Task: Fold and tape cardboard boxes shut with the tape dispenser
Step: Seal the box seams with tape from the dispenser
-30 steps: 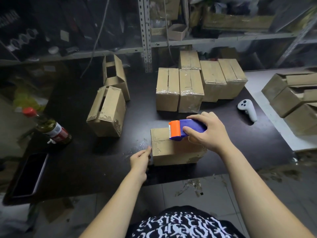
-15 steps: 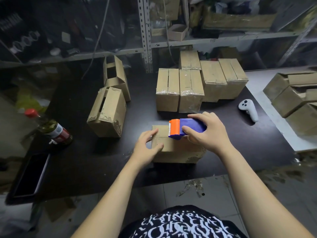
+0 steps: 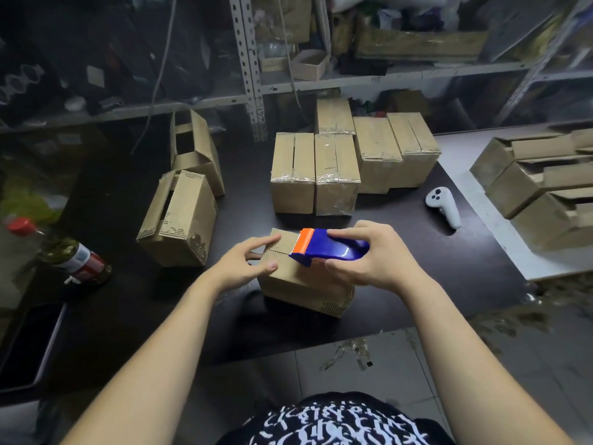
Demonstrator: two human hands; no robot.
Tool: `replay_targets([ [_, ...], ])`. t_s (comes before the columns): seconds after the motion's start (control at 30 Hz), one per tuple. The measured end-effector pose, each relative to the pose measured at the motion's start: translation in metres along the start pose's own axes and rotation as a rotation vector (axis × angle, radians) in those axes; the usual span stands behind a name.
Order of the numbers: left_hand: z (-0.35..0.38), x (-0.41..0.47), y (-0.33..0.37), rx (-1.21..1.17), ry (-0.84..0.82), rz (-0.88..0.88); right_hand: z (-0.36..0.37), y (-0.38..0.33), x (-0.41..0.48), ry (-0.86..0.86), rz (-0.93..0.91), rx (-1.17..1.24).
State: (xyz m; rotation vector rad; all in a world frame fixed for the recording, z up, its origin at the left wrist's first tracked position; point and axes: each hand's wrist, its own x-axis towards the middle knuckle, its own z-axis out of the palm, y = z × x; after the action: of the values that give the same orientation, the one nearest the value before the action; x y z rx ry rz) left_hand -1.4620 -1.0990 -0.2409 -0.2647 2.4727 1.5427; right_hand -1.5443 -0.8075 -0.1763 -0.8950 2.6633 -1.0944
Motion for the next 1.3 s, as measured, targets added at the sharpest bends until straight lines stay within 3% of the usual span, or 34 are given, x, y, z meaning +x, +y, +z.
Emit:
replay_targets([
  [0.5,-0.002,0.011,-0.008,0.028,-0.033,0.004,-0.031,0.02,-0.031,-0.029,0.16,-0.056],
  [0.73,-0.006,0.011,0.001,0.123,-0.062,0.002,-0.036,0.034,-0.045,-0.018,0.144,-0.041],
  [0.8,0.0,0.012,0.007,0.08,0.006,0.006,-0.031,0.036,-0.046,-0.008,0.13,-0.065],
  [0.9,0.03,0.02,0.016,-0.193,0.319,-0.052,-0.025,0.043,-0.048,0.02,0.125,-0.03],
  [1.0,0.063,0.026,0.02,-0.09,0.578,-0.096,-0.024,0.047,-0.05,0.033,0.121,-0.006],
  [1.3,0.068,0.028,0.007,-0.082,0.636,-0.077,-0.024,0.054,-0.057,0.053,0.084,-0.012],
])
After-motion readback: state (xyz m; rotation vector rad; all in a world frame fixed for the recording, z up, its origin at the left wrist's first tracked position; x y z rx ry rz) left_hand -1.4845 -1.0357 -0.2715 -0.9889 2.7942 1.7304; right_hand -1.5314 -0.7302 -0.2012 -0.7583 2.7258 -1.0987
